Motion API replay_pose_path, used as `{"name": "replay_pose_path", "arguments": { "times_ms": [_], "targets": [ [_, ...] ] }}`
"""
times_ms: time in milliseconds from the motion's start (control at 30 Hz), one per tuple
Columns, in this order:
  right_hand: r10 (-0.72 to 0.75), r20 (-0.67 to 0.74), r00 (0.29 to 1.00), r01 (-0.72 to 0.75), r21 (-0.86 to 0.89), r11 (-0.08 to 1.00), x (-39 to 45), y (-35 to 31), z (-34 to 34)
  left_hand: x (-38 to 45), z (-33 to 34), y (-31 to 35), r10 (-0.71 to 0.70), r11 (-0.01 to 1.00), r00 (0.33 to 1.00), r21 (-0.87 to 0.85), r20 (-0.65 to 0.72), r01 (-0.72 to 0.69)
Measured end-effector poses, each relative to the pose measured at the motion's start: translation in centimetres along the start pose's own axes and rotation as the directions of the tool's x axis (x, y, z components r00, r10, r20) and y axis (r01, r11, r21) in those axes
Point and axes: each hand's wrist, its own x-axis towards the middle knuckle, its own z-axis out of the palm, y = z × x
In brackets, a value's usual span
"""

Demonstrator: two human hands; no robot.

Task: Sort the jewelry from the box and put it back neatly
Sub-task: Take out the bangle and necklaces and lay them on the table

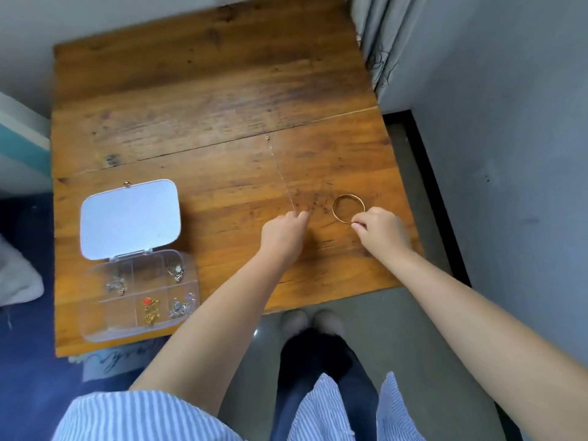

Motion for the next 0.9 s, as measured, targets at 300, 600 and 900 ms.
{"name": "replay_pose_path", "arguments": {
  "times_ms": [300, 600, 900],
  "targets": [
    [-0.155, -0.036, 0.987, 0.155, 0.000, 0.988, -4.8, 3.4, 3.3, -4.9, 4.3, 0.3, 0.179, 0.984, 0.923, 0.063, -0.341, -0.167],
    [-0.198, -0.070, 0.978, 0.200, 0.027, 0.979, -6.6, 4.2, 4.5, -6.9, 6.4, 1.7, 0.086, 0.990, 0.920, -0.071, -0.381, -0.122],
    [-0.136, -0.037, 0.990, 0.136, -0.015, 0.991, -7.2, 3.3, 4.5, -8.3, 6.0, 2.3, -0.048, 0.979, 0.925, -0.201, -0.377, -0.030]
  ]
}}
